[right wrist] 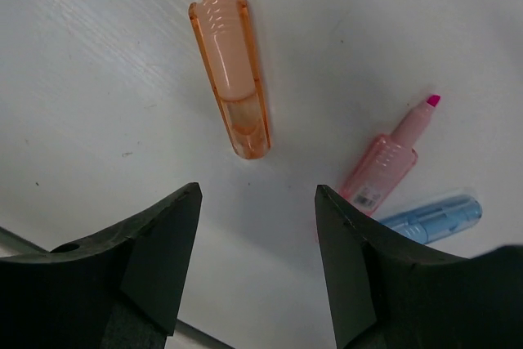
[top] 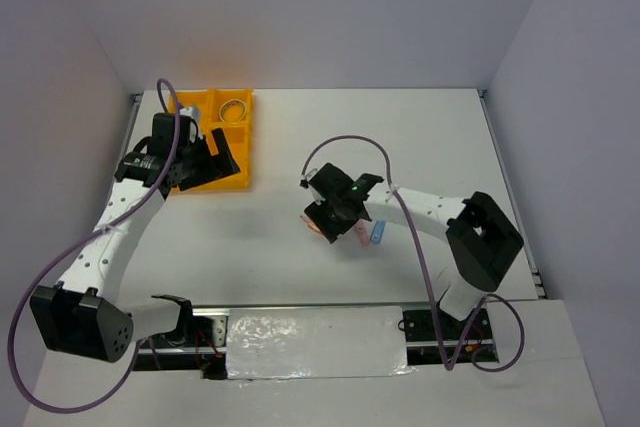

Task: Sort the stationery into containers
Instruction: Pick up the pen from the center of the board.

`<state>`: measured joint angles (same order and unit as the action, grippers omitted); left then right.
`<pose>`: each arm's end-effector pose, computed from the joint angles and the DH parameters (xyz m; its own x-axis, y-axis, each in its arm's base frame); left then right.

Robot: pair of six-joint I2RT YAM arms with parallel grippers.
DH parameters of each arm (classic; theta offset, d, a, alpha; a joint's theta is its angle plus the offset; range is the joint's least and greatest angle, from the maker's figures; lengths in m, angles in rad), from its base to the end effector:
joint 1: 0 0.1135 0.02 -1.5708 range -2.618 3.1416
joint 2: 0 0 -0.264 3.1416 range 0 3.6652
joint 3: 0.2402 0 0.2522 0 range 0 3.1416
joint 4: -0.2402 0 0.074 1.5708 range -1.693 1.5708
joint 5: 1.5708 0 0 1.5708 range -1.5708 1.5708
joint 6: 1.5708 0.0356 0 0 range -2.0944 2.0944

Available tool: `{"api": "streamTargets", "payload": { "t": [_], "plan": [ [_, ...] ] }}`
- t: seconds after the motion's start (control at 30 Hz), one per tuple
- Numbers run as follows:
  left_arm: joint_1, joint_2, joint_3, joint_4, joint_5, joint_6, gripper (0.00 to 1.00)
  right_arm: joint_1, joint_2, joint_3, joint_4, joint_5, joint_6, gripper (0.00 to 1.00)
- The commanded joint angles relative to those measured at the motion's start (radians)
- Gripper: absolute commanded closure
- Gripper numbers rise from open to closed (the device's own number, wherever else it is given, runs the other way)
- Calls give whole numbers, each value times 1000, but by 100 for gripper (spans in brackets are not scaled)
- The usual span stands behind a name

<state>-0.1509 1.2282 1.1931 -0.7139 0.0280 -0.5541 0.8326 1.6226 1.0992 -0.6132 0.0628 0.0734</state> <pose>0.2554 -0.0398 0.3389 -0.6622 -0.4313 -0.6128 -0.2092 0.8916 -0.4016 0.2183 0.2366 0.2073 -0.6617 -0.6185 -0.4237 -0.6737 0.7385 -0.0259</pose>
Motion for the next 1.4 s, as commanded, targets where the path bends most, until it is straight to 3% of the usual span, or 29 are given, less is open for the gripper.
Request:
{"api": "streamTargets", "payload": {
  "t": [0.0,0.4,0.5,0.63,0.73,0.83,1.03,1.17,1.23,1.37],
  "plan": [
    [5,-56,-20,11,92,60,1,11,43,33,93,-6,-58,34],
    [19,-79,-50,-15,188,120,1,33,197,33,188,25,-50,43],
    [20,-73,-43,-21,190,132,1,40,209,18,210,41,-52,51],
    [22,-65,-33,-19,199,137,1,59,211,-7,236,63,-38,77],
    [24,-62,-29,-12,225,128,1,68,165,-36,256,43,5,91],
    [25,-61,-24,7,282,106,1,69,64,-74,297,-4,86,99],
    [24,-82,-61,140,444,-62,1,72,-194,-122,354,-47,241,100],
    [-48,-153,-148,411,546,-298,1,76,-345,-118,372,-44,282,100],
    [-105,-177,-141,477,518,-389,1,83,-392,-85,343,-15,290,100],
    [-241,-174,-55,507,350,-418,1,86,-466,-49,311,40,307,100]
  ]
}}
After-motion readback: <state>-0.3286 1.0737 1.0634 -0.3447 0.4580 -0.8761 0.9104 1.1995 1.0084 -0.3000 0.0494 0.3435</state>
